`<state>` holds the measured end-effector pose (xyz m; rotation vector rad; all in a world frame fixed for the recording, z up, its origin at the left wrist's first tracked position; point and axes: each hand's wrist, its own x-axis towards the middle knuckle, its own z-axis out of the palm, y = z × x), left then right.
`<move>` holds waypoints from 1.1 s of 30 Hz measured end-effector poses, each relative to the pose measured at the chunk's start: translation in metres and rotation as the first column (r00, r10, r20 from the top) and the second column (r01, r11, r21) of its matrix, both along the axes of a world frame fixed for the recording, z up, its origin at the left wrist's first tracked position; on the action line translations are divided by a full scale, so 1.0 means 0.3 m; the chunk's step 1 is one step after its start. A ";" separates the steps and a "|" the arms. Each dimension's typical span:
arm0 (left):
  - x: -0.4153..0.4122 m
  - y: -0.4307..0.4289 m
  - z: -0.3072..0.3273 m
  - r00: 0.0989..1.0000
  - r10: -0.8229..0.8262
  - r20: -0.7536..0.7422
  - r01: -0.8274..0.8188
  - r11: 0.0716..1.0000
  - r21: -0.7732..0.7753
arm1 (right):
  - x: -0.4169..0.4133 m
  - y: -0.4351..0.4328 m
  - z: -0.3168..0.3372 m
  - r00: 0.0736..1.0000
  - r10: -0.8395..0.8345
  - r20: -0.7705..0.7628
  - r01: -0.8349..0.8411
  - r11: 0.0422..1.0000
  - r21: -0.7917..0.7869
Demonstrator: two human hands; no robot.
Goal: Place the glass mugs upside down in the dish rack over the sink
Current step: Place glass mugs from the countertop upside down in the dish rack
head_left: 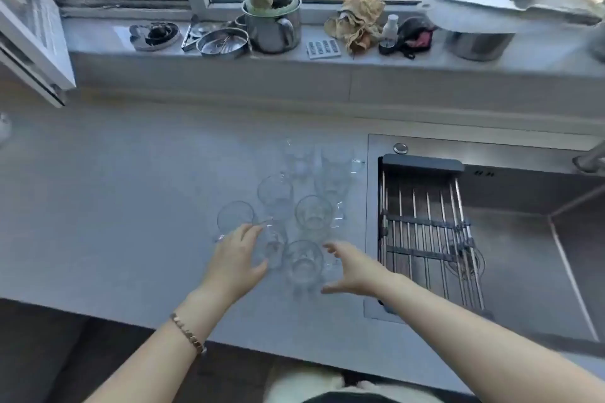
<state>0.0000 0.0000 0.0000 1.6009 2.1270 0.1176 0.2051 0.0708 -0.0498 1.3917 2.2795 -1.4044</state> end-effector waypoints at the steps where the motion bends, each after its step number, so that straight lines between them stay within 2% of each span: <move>1: -0.013 0.007 -0.015 1.000 -0.021 -0.015 0.021 0.999 -0.026 | -0.025 -0.010 -0.015 1.000 -0.014 -0.017 0.015 1.000 0.009; 8: -0.030 0.103 -0.101 0.940 -0.292 -0.176 0.282 0.956 -0.080 | -0.114 -0.072 -0.116 0.940 -0.310 -0.143 0.323 0.943 0.080; 13: -0.042 0.121 -0.165 0.941 -0.267 -0.209 0.277 0.961 0.018 | -0.043 -0.090 -0.120 0.876 -0.451 -0.170 0.450 0.892 -0.045; 17: 0.003 0.091 -0.127 0.948 -0.282 -0.146 0.293 0.954 0.060 | 0.094 -0.080 -0.068 0.801 -0.567 -0.189 0.548 0.823 -0.147; 19: 0.056 0.079 -0.081 0.931 -0.347 -0.114 0.354 0.934 0.050 | 0.172 -0.065 -0.025 0.786 -0.585 -0.198 0.560 0.810 -0.174; 23: 0.221 0.104 -0.011 0.829 -0.545 -0.121 0.550 0.835 0.011 | 0.311 -0.026 0.074 0.822 -0.537 -0.188 0.516 0.843 -0.152; 28: 0.415 0.166 0.027 0.756 -0.627 -0.188 0.642 0.766 0.031 | 0.461 -0.008 0.130 0.837 -0.515 -0.182 0.502 0.857 -0.117; 30: 0.485 0.183 0.037 0.754 -0.645 -0.123 0.651 0.759 0.015 | 0.522 -0.007 0.137 0.810 -0.551 -0.201 0.536 0.834 -0.130; 33: 0.564 0.210 0.023 0.763 -0.643 -0.067 0.647 0.759 0.070 | 0.609 -0.004 0.127 0.702 -0.658 -0.272 0.619 0.753 -0.222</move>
